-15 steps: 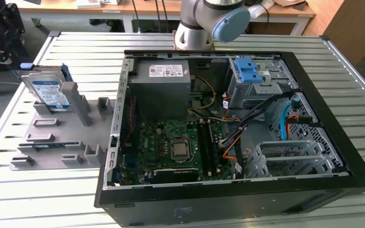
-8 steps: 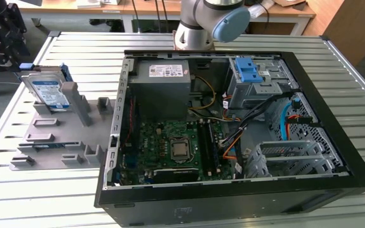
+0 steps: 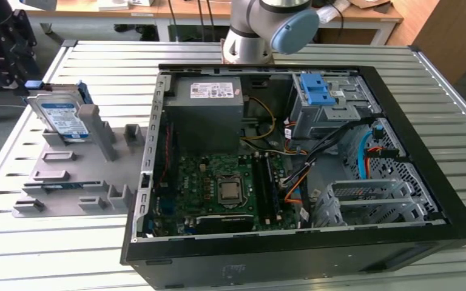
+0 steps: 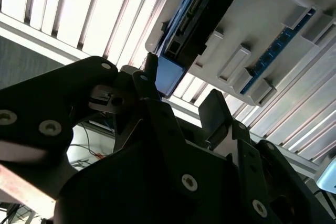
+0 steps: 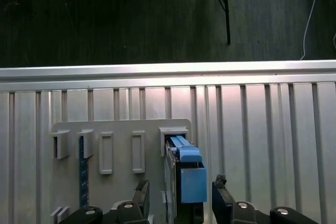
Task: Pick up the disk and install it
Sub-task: 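Pick up the disk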
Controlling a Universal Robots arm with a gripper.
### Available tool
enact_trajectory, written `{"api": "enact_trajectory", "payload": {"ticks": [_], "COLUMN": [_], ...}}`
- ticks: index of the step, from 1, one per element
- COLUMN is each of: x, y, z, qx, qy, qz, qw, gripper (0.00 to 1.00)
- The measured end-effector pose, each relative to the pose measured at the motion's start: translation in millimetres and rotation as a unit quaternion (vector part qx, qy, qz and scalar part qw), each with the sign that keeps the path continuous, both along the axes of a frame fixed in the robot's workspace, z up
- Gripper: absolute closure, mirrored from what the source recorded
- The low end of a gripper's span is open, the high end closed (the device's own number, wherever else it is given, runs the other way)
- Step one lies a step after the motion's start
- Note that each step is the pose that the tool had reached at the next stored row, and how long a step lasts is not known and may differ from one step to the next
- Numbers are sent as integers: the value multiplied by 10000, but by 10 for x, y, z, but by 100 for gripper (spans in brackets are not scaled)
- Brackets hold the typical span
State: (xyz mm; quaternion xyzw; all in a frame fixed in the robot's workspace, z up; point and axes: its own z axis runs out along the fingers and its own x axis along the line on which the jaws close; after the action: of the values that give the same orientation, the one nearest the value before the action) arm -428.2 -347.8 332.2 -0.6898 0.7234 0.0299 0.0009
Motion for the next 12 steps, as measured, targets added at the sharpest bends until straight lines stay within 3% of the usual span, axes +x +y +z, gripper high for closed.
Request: {"api": "enact_trajectory", "payload": {"ticks": [4,12], "x": [-1,-15], "y": [32,38], "z": [-31,-108], "qx": [-10,-10], "qy": [0,-30], "qz": [0,0], "qw": [10000,10000], "gripper": [41,41]}}
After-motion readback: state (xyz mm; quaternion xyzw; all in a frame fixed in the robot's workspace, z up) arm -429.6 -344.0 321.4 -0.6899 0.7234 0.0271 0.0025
